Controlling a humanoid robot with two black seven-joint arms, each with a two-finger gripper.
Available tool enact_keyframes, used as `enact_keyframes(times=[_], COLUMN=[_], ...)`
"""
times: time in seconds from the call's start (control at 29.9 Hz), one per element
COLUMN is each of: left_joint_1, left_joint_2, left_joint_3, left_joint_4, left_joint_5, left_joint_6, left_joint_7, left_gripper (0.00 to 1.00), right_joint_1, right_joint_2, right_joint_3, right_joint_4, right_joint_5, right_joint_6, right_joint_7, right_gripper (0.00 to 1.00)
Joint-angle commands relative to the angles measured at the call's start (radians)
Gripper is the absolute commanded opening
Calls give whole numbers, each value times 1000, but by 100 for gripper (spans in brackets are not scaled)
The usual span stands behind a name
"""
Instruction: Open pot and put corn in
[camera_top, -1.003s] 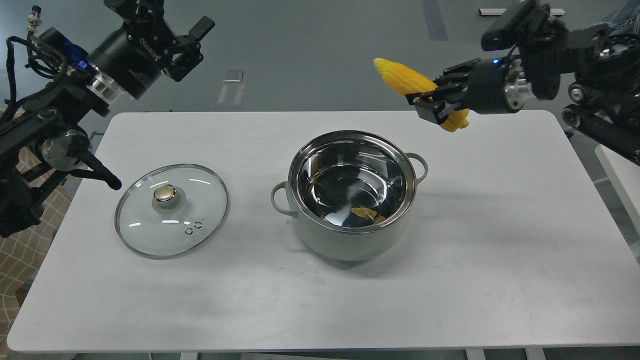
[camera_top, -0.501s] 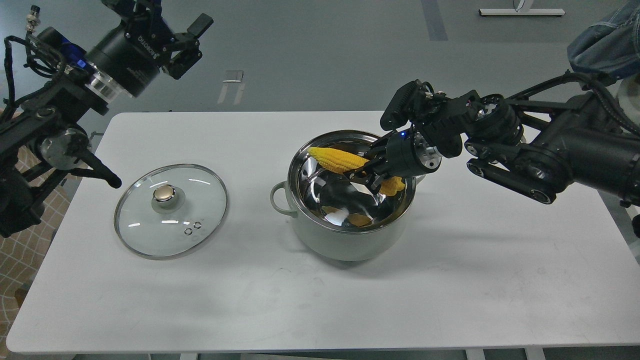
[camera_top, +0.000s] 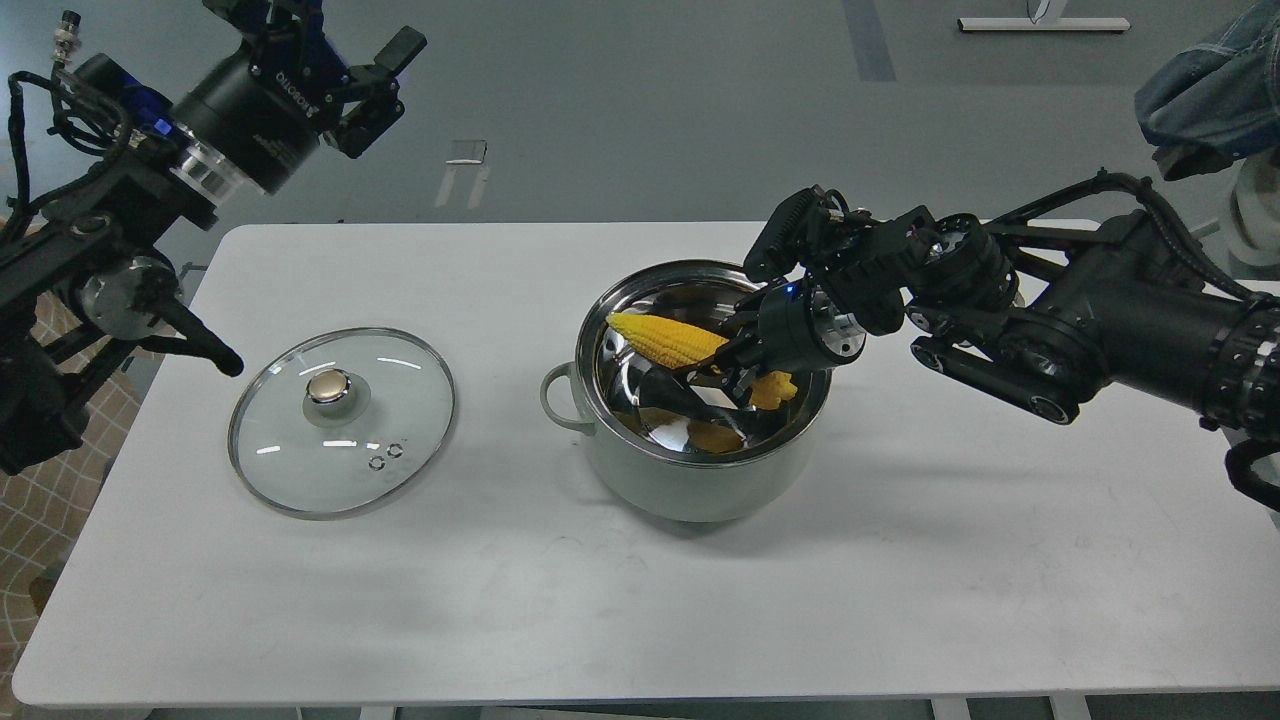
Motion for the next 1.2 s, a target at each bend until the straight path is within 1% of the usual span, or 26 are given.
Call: enact_keyframes(times=[0.0, 0.17, 0.3, 0.37, 0.43, 0.5, 0.53, 0.63, 0.7, 0.74, 0.8, 0.84, 0.9, 0.97, 1.0, 1.04, 1.07, 1.1, 1.14, 1.17], left_joint_1=[0, 0, 2, 2, 2, 2, 2, -3, -11, -11, -12, -11, -8, -5, -3, -2, -2, -2, -2, -2], left_joint_2=[1, 2, -1, -4, -25, -42, -42, -61, -93, -93, -136, -148, -200, -228, -260, -274, -306, -321, -349, -363], left_joint_3=[1, -1, -1, -1, -1, -1, -1, -3, -3, -3, -21, -30, -65, -76, -82, -82, -84, -84, -85, -85], left_joint_4=[0, 0, 2, 2, 14, 17, 17, 41, 90, 91, 153, 164, 199, 219, 253, 270, 320, 345, 392, 412], left_joint_5=[0, 0, 6, 8, 11, 9, 9, 11, 6, 6, -5, -5, -3, -3, -5, -5, -3, -3, -5, -5], left_joint_6=[0, 0, 4, 7, 10, 10, 10, 12, 9, 9, -5, -5, -6, -13, -32, -48, -90, -115, -127, -127], left_joint_7=[0, 0, 0, 0, 0, 0, 0, 0, 0, 0, 0, 0, 54, 78, 90, 91, 93, 93, 93, 93], left_gripper=[96, 96, 97, 97, 98, 98, 98, 98, 98, 98, 98, 98, 98, 98, 98, 98, 98, 98, 98, 98], right_joint_1=[0, 8, 49, 86, 127, 141, 141, 127, 68, 67, -14, -32, -118, -161, -204, -218, -248, -261, -278, -282], right_joint_2=[0, 1, -2, -4, -7, -11, -11, -49, -50, -50, -48, -50, -48, -45, -37, -31, -7, 7, 25, 30], right_joint_3=[0, 6, 37, 72, 112, 127, 127, 189, 282, 282, 394, 420, 521, 580, 644, 669, 713, 732, 758, 767], right_joint_4=[2, 0, -25, -67, -122, -157, -157, -231, -291, -291, -311, -315, -323, -325, -328, -329, -344, -358, -389, -406], right_joint_5=[21, 71, 162, 257, 411, 519, 519, 669, 803, 803, 919, 941, 1002, 1033, 1068, 1082, 1120, 1142, 1174, 1191], right_joint_6=[0, -3, -9, -9, -10, -10, -10, -12, -10, -10, -12, -10, -13, -12, -10, -10, -1, 3, 9, 19], right_joint_7=[0, 0, 0, 0, 0, 0, 0, 0, 0, 0, 0, 0, 0, 0, 0, 0, 0, 0, 0, 0], right_gripper=[96, 98, 99, 99, 99, 100, 100, 100, 100, 100, 100, 100, 100, 100, 100, 100, 100, 100, 100, 100])
